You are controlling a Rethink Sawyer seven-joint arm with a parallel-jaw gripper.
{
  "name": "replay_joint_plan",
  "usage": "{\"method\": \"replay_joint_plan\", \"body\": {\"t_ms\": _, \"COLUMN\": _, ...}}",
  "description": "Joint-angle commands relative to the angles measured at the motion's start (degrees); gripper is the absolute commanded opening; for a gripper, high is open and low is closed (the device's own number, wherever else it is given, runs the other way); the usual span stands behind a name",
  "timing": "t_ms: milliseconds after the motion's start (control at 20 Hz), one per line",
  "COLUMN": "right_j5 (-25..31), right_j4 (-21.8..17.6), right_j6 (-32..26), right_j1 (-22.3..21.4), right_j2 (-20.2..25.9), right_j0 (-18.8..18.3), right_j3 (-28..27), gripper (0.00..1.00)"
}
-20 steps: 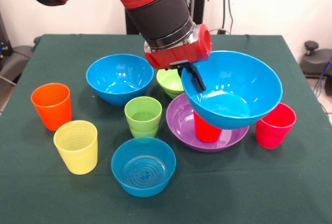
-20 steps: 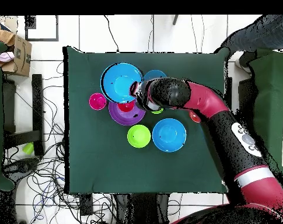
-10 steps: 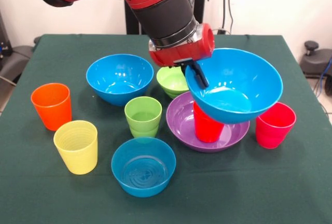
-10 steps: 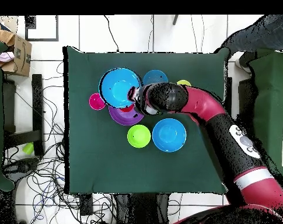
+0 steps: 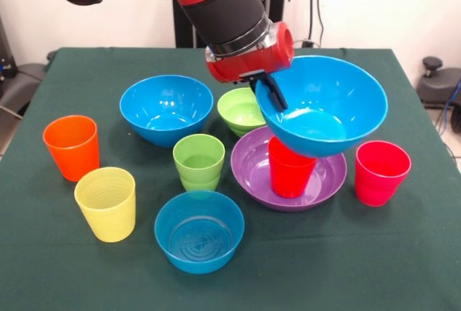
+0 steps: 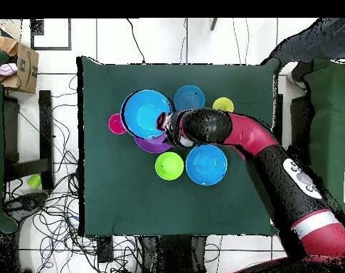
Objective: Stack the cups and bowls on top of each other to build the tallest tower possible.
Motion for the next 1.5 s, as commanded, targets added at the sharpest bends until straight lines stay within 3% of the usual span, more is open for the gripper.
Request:
{"method": "replay_joint_plan", "body": {"t_ms": 50, "right_j5": -5.69, "right_j4": -6.1, "right_j6": -6.81, "right_j1": 0.75, "right_j2": 0.76, "right_j0": -0.61, "right_j3": 1.3, "gripper": 0.0}}
{"method": "replay_joint_plan", "body": {"t_ms": 500, "right_j5": -5.88, "right_j4": -8.45, "right_j6": -5.87, "right_j1": 1.67, "right_j2": -0.19, "right_j0": -0.1, "right_j3": -1.03, "gripper": 0.0}}
{"method": "replay_joint_plan", "body": {"t_ms": 750, "right_j5": -6.52, "right_j4": -9.25, "right_j6": -3.7, "right_j1": -0.59, "right_j2": -0.56, "right_j0": 0.18, "right_j3": 0.95, "gripper": 0.0}}
{"method": "replay_joint_plan", "body": {"t_ms": 1200, "right_j5": -9.35, "right_j4": -10.42, "right_j6": -2.23, "right_j1": 0.23, "right_j2": -0.54, "right_j0": 0.71, "right_j3": 2.36, "gripper": 0.0}}
{"method": "replay_joint_plan", "body": {"t_ms": 1500, "right_j5": -12.58, "right_j4": -11.39, "right_j6": -0.57, "right_j1": -0.17, "right_j2": -0.4, "right_j0": 0.05, "right_j3": 6.32, "gripper": 0.0}}
